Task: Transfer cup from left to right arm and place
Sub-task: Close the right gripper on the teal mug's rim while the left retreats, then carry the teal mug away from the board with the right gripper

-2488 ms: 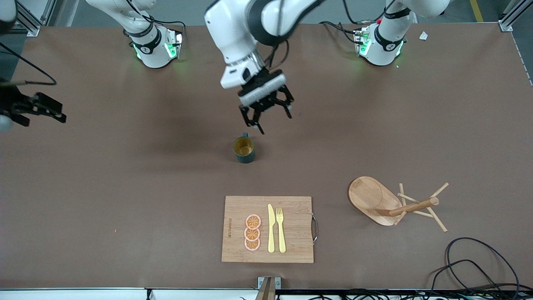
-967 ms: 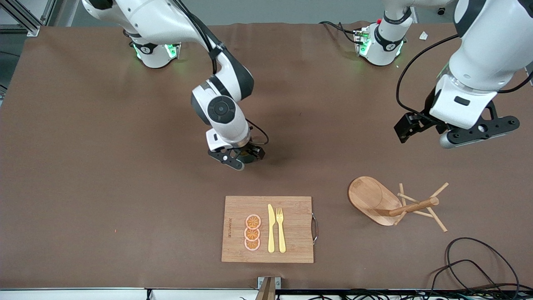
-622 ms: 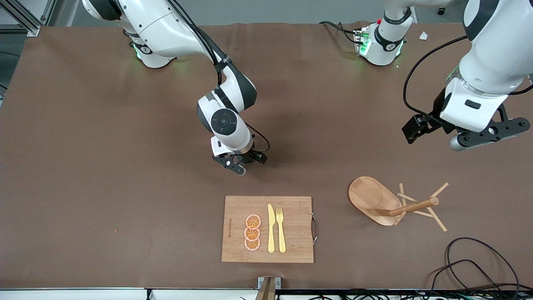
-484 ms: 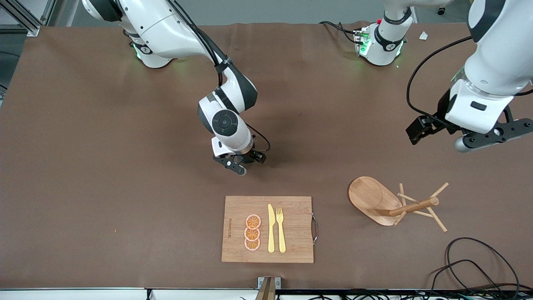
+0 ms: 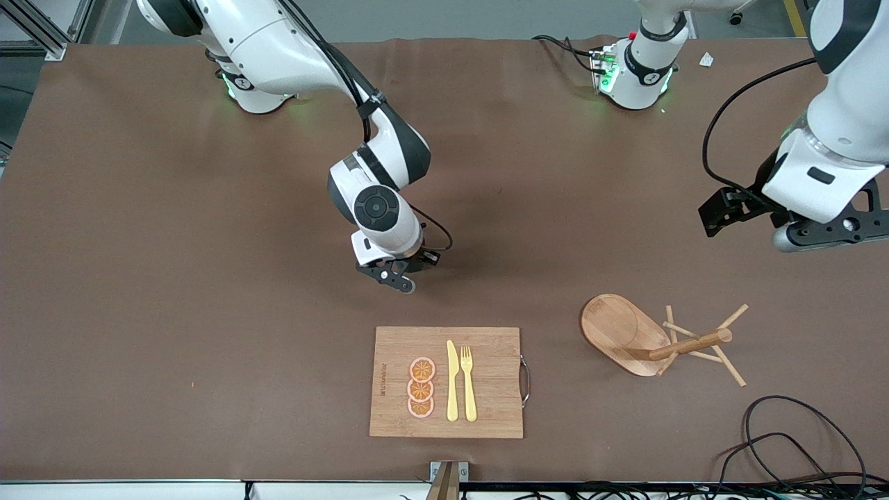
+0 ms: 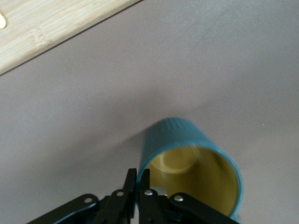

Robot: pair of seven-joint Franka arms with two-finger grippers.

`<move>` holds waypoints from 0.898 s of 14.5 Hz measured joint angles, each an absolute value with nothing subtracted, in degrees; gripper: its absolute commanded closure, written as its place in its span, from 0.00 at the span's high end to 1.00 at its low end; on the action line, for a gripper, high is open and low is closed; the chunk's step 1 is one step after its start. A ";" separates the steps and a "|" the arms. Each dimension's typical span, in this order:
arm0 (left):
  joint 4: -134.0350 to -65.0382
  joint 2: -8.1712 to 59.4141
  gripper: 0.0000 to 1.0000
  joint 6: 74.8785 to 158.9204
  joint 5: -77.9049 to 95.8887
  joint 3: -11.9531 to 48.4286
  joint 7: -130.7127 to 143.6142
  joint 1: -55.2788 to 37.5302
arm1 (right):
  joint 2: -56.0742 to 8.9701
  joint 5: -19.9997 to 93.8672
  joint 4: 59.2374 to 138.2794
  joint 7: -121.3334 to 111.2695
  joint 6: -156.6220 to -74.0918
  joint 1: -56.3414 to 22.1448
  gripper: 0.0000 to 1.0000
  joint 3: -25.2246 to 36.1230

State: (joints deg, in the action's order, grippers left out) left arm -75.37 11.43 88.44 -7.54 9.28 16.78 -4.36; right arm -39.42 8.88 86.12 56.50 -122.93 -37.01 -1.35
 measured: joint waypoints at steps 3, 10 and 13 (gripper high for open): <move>-75.37 10.91 1.00 85.95 -6.90 8.02 10.71 -4.24 | -39.40 8.86 85.81 48.92 -121.72 -36.89 0.01 -0.95; -78.67 5.94 1.00 84.33 -0.84 -1.70 0.42 -5.77 | -35.99 0.80 83.13 26.86 -112.78 -24.66 0.01 0.28; -81.75 3.23 1.00 84.26 -0.81 -2.84 -0.41 -6.21 | -35.75 -3.07 83.30 20.10 -112.50 -17.32 0.01 0.42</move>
State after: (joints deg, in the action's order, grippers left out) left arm -81.75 3.23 84.26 -0.81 -2.84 -0.41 -6.21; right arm -35.75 -3.07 83.30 20.10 -112.50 -17.32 0.42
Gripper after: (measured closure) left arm 0.000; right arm 0.960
